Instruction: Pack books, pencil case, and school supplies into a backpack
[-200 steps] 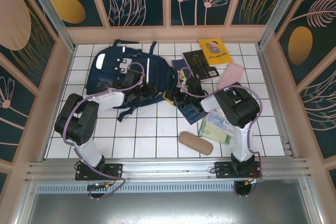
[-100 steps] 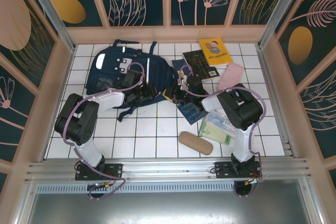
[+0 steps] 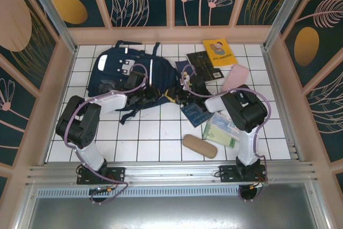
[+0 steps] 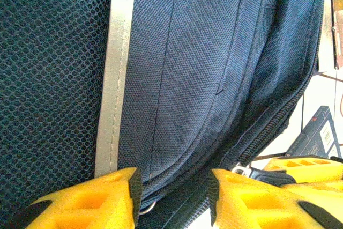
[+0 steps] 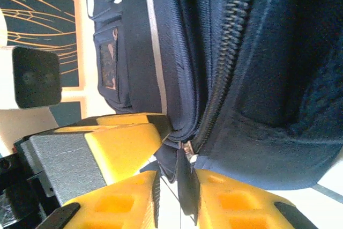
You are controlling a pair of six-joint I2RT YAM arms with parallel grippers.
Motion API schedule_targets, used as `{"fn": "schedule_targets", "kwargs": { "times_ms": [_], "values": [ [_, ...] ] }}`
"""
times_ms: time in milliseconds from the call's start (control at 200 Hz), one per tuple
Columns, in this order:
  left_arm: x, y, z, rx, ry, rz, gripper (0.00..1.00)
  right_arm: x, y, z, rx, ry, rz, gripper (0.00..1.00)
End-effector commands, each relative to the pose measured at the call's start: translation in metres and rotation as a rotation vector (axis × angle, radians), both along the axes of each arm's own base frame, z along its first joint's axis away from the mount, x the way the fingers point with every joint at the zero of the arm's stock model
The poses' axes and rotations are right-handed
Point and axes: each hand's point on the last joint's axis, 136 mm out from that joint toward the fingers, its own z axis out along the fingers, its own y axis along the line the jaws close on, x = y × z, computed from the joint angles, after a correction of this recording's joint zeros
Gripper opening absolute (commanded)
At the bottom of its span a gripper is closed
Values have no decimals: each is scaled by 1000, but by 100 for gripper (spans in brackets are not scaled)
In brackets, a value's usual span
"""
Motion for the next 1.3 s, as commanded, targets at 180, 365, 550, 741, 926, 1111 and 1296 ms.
{"fn": "schedule_targets", "kwargs": {
  "times_ms": [180,365,550,741,926,1111,1296],
  "values": [
    [-22,15,-37,86,108,1,41,0,6,-16,-52,3,32,19],
    [-22,18,-35,97,108,12,41,3,2,-9,-73,-25,23,0],
    [-24,25,-23,75,115,40,51,15,-16,-13,-329,-115,21,0],
    [-37,76,26,23,79,220,65,20,-29,-4,-561,-220,57,0],
    [-83,126,21,54,234,429,64,14,-22,-1,-560,-233,74,0],
    [-94,151,-13,-52,339,565,62,1,-8,0,-525,-249,113,0],
    [-63,152,-26,-65,348,593,62,-16,4,-2,-499,-244,156,0]
  ]
}}
